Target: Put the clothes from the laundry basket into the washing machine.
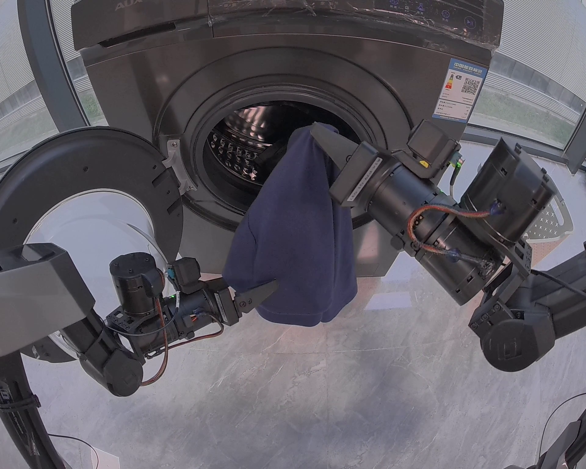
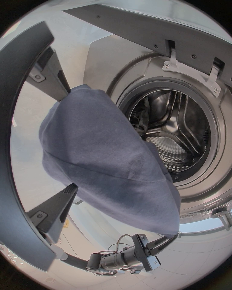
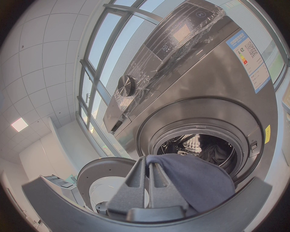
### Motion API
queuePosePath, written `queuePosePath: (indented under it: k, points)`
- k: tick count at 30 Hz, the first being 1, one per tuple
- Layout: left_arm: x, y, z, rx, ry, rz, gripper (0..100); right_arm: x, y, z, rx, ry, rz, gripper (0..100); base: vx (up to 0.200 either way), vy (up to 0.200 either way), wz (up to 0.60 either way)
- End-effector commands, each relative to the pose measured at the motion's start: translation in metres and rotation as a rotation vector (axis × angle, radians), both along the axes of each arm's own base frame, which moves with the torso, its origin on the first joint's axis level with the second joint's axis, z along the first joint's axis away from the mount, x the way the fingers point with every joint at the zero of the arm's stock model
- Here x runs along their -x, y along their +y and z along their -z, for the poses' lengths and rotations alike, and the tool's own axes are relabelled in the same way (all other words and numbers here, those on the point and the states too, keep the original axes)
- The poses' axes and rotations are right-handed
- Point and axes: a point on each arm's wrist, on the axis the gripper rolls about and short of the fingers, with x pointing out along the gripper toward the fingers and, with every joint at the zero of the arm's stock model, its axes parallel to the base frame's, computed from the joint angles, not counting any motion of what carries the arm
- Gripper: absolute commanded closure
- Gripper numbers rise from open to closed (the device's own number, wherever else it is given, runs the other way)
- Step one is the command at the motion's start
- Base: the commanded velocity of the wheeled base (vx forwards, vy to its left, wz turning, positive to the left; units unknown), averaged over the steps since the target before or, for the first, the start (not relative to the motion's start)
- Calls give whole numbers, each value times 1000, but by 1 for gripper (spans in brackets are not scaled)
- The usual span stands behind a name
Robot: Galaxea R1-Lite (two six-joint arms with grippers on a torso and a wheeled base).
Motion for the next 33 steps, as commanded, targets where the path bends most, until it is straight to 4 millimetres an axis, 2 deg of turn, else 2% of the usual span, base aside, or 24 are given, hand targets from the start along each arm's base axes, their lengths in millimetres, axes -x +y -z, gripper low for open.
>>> queuePosePath:
  k: [1, 12, 18, 22, 28, 33]
  points:
    - [-4, -5, 8, 11, 17, 1, 100, 1, 0, 0, 0, 0, -1, 100, 0, 0, 0]
    - [8, -8, -14, 65, -72, 25, 100, 0, -4, 7, 15, 14, 7, 100, 0, 0, 0]
    - [34, -4, -35, 97, -144, 41, 100, 1, -8, 28, 64, 60, 13, 100, 0, 0, 0]
    - [47, -3, -51, 121, -188, 34, 100, 2, -9, 34, 68, 64, 13, 100, 0, 0, 0]
    - [65, -3, -63, 138, -214, 59, 100, 1, -7, 37, 73, 68, 10, 100, 0, 0, 0]
    - [72, 0, -63, 134, -213, 60, 100, -2, -8, 39, 75, 72, 19, 100, 0, 0, 0]
